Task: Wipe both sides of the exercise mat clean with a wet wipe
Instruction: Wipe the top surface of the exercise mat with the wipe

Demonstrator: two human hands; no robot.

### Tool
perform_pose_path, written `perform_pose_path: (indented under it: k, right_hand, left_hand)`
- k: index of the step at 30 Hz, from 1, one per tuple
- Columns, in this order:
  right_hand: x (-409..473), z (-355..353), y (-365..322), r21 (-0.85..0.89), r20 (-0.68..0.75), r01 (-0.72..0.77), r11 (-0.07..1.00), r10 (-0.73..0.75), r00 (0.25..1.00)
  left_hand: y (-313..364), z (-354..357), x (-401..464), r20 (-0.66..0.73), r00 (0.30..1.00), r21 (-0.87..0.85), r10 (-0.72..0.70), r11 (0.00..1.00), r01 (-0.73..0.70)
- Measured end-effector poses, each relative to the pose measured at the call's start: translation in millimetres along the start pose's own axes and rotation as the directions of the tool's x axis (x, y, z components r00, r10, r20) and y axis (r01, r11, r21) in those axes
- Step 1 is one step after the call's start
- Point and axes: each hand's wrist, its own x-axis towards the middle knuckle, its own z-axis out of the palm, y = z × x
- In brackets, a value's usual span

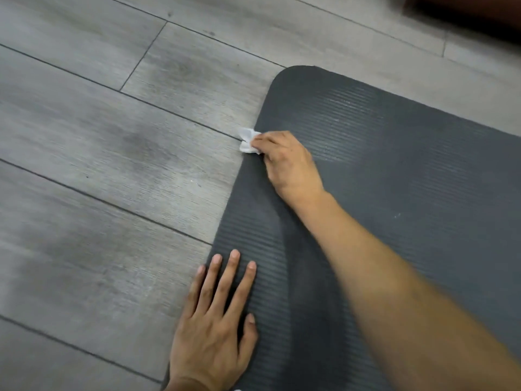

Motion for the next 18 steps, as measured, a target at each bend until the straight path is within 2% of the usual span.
perform_pose_path:
  k: [1,3,5,6,7,8,10,12,13,15,18]
  right_hand:
    - [5,-8,18,-0.068,0.026,-0.005,0.998,0.007,1.000]
    - [19,-21,53,-0.169,-0.047,-0.187,0.968,0.182,0.982]
    - [26,-18,50,-0.143,-0.160,-0.408,0.902,0.386,0.909]
    - [23,-9,32,-0.085,-0.185,-0.417,0.905,0.397,0.899]
    - [14,0,7,-0.020,-0.181,-0.362,0.932,0.353,0.918]
    - [2,9,-17,0.023,-0.164,-0.249,0.968,0.249,0.954]
    - [-30,10,-44,0.067,-0.038,0.001,0.998,0.002,0.999]
    - [-48,-10,-18,0.025,0.048,0.068,0.997,-0.070,0.996]
    - [-56,-24,6,-0.052,0.045,0.012,0.999,-0.009,0.999]
    - [-71,-56,67,-0.180,-0.037,-0.201,0.963,0.197,0.980]
    - [-90,-90,115,-0.227,-0.083,-0.495,0.839,0.490,0.868]
  left_hand:
    - [0,1,1,-0.008,1.000,-0.002,0.000,1.000,0.000]
    - [0,0,3,-0.005,1.000,-0.008,0.003,1.000,-0.003]
    - [-1,0,4,0.022,1.000,-0.011,0.011,1.000,-0.011]
    - [-2,0,3,0.034,0.999,-0.016,0.013,1.000,-0.013]
    - [-2,0,3,0.039,0.999,-0.020,0.013,1.000,-0.012]
    - [-2,-1,2,0.043,0.999,-0.022,0.011,1.000,-0.010]
    - [-3,-3,4,0.042,0.999,-0.016,0.018,1.000,-0.018]
    - [-4,-1,4,0.041,0.999,-0.009,0.029,1.000,-0.029]
    - [-4,0,3,0.038,0.999,-0.009,0.027,1.000,-0.027]
    - [-1,1,2,0.039,0.999,-0.014,0.020,1.000,-0.019]
    - [0,1,2,0.058,0.998,0.019,0.001,1.000,-0.002]
